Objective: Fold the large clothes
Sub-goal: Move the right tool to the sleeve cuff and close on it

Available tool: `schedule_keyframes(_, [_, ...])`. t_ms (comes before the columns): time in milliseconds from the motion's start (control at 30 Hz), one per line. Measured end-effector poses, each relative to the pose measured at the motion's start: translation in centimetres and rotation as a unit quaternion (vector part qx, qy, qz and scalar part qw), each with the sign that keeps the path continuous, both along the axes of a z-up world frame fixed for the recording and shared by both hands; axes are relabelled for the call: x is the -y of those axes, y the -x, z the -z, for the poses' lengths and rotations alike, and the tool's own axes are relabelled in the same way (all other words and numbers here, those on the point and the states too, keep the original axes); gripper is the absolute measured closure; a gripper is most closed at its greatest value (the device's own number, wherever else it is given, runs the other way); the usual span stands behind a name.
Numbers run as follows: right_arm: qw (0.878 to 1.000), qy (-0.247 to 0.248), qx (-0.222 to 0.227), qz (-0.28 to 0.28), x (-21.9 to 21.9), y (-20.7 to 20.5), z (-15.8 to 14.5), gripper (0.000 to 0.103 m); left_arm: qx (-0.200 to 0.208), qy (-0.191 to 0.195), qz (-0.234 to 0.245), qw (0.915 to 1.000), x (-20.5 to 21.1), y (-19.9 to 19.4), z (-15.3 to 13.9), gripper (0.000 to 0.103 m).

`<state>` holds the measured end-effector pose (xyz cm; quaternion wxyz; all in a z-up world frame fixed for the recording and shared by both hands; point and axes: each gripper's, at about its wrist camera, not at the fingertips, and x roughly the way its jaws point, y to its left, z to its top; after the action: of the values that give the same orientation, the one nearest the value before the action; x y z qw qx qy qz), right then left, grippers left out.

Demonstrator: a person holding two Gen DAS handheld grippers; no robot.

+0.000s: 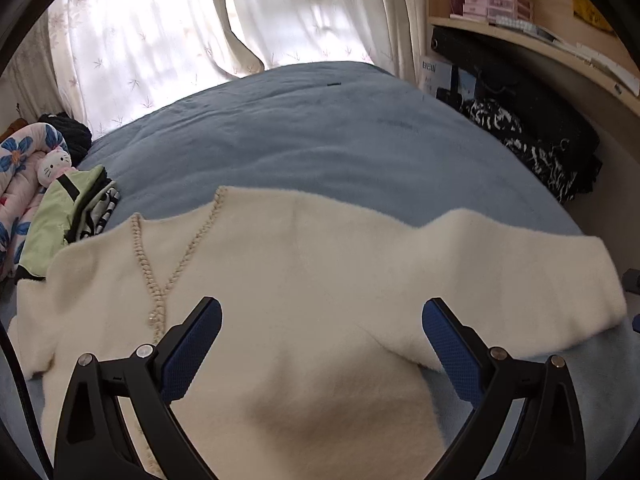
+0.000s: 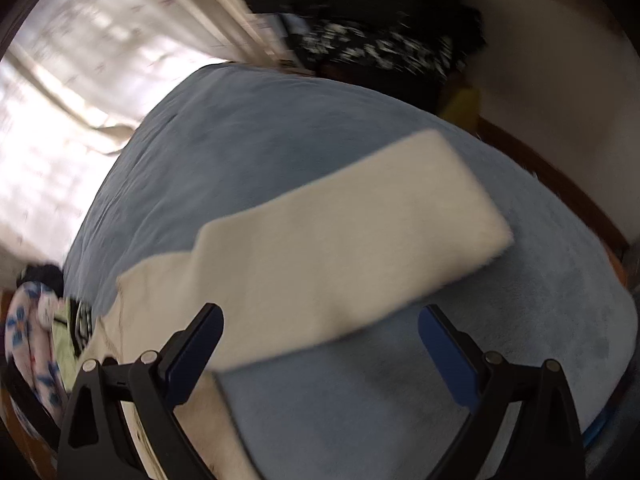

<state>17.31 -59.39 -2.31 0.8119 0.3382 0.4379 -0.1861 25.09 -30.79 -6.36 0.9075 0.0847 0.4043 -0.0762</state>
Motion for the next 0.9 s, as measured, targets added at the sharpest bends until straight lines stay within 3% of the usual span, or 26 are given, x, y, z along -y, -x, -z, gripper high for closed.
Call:
schedule_keyframes(233, [0.991,-0.104,-0.01,0.085,5.4,0.9,5.6,0.006,-0.001,-0.024,0.016,0.9996,2.6,-1.1,3.3,0.003])
schedule_keyframes(300, [0.99,-0.107,-0.013,0.093,5.7,0.6,6.6,0.01,-0.015,-0.027,0.019,0.9993,2.9,-1.4,4.3,0.003])
schedule_keyframes(400, [0.993,-0.076,-0.014,0.091,5.8,-0.3,6.6,0.018,-0.028,-0.015,0.021,0.9993,2.4,-1.5,4.8,0.003])
schedule_keyframes(500, [0.995,-0.037,-0.027,0.086,5.7,-1.5,6.5,0.036,-0.035,-0.01,0.023,0.9991,1.7,-1.5,5.0,0.003])
schedule_keyframes(533, [0.995,-0.016,-0.036,0.087,5.4,-1.9,6.3,0.048,-0.037,-0.008,0.024,0.999,1.3,-1.5,5.0,0.003])
schedule_keyframes(567, [0.995,0.01,-0.042,0.085,5.2,-2.1,6.0,0.071,-0.038,-0.006,0.025,0.9989,0.9,-1.4,5.0,0.003])
schedule_keyframes(600, [0.995,0.034,-0.045,0.081,4.8,-2.2,5.6,0.086,-0.038,-0.005,0.026,0.9989,0.6,-1.4,4.9,0.003])
schedule_keyframes(633, [0.995,0.057,-0.043,0.073,4.1,-2.4,5.0,0.091,-0.038,-0.003,0.025,0.999,0.1,-1.2,4.7,0.003])
schedule_keyframes(767, [0.988,0.151,0.007,0.019,-0.9,-2.6,0.8,0.094,-0.045,0.009,0.018,0.9988,-1.9,-0.7,4.2,0.003])
schedule_keyframes(900, [0.981,0.161,0.074,-0.082,-8.3,-2.9,-2.8,0.094,-0.045,0.016,0.01,0.9988,-5.1,0.1,3.4,0.003])
